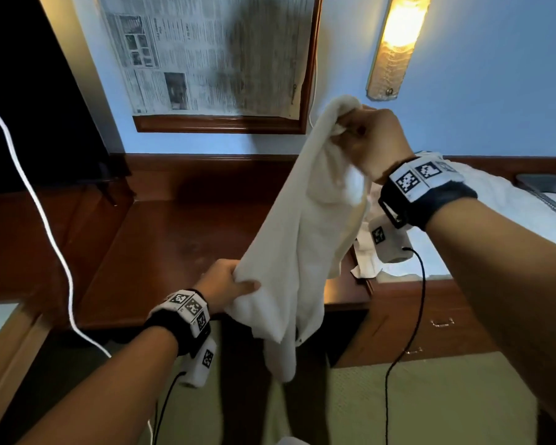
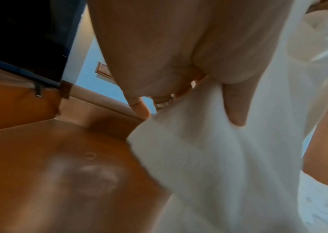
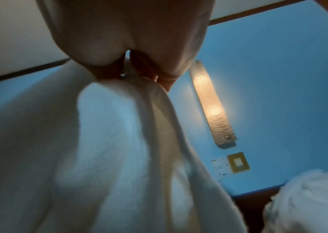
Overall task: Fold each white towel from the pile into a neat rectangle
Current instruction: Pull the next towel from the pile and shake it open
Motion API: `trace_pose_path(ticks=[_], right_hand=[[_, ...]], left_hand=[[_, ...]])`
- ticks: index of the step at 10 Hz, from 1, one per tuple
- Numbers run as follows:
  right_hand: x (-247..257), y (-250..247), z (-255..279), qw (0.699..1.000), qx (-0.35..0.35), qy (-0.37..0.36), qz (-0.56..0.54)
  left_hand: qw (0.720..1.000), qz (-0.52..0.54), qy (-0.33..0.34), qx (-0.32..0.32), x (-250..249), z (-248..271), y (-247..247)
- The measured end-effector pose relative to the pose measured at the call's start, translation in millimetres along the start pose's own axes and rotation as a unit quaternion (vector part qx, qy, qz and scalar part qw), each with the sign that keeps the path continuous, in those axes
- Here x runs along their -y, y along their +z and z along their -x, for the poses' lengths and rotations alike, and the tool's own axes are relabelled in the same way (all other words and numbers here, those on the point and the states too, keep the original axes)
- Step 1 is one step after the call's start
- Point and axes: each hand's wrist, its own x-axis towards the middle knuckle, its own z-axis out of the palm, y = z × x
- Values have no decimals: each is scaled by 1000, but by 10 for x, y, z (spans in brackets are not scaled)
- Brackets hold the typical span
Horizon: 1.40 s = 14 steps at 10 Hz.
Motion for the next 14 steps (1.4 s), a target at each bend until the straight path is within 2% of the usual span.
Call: trace_pose_path(ticks=[2, 3, 4, 5, 6, 7, 8, 9, 11, 12, 13, 14], right_hand=[[-252, 27, 129, 989, -67, 133, -9], [-394, 35, 263, 981, -49, 186, 24], [-497, 71, 435, 973, -5, 227, 40], [-606, 142, 633, 961, 30, 274, 4], [-629, 236, 864, 949, 103, 297, -39], [-697, 410, 1153, 931, 151, 330, -38], [-928, 594, 1497, 920, 141, 365, -1], [-1135, 710, 1826, 900, 120, 414, 58], [-1273, 867, 2070, 861, 66, 498, 82], [-1198, 892, 1968, 866, -36, 496, 56], [-1056, 918, 1819, 856, -144, 497, 20], [-1120, 1032, 1832, 830, -164, 533, 0]], left_hand=[[993, -71, 3, -92, 342, 109, -378], [981, -120, -25, -148, 438, 196, -640], [967, -74, -6, -245, 534, 225, -956], [948, 91, 24, -303, 473, 226, -1131], [921, 203, 40, -329, 348, 188, -1275], [919, 139, 66, -364, 391, 100, -1442], [920, -16, 22, -391, 593, 75, -1602], [920, -117, -62, -368, 907, 134, -1713], [872, -66, -259, -410, 1684, 322, -2079], [851, -31, -258, -455, 1644, 340, -2191], [816, 35, -226, -531, 1593, 266, -2236], [804, 97, -200, -551, 1632, 182, -2204]])
